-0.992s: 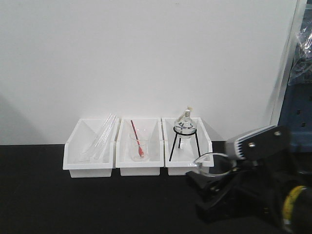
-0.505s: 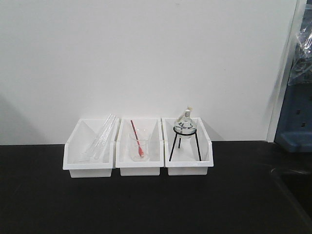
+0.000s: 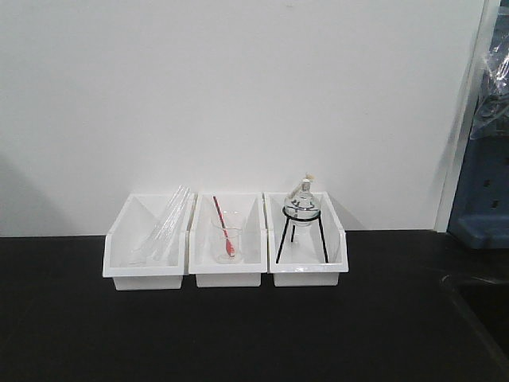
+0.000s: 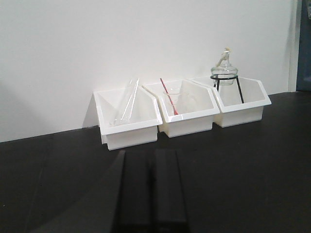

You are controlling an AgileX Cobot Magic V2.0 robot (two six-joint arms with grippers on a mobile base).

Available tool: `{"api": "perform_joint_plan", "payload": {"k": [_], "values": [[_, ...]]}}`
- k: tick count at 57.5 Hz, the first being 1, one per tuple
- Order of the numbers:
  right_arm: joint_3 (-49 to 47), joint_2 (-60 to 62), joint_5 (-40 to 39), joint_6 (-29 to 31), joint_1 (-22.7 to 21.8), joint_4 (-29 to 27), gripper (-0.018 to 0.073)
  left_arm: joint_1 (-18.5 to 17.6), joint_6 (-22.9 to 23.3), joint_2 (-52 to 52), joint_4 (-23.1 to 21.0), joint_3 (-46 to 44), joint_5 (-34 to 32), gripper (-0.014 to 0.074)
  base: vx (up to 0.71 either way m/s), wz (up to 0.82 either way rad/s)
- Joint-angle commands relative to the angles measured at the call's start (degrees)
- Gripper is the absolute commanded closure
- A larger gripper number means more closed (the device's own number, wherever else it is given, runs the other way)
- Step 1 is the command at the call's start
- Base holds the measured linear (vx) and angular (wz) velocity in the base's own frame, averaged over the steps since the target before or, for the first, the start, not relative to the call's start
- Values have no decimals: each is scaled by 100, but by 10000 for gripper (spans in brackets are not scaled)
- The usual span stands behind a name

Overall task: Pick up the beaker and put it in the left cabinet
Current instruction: 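Drive the base away from the bench holding the beaker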

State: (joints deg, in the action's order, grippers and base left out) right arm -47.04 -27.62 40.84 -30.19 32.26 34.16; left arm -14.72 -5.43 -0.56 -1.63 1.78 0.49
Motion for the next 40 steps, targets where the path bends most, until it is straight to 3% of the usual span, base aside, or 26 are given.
{"api": "perform_joint_plan", "payload": {"k": [1,40], "values": [[-146,-45,-391,28,-19,232,564,-18,20,-108,-47,94,-478,595,0,0],[-146,-45,-391,28,-19,212,564,-18,20,-108,-47,94,-478,595,-2,8]]}}
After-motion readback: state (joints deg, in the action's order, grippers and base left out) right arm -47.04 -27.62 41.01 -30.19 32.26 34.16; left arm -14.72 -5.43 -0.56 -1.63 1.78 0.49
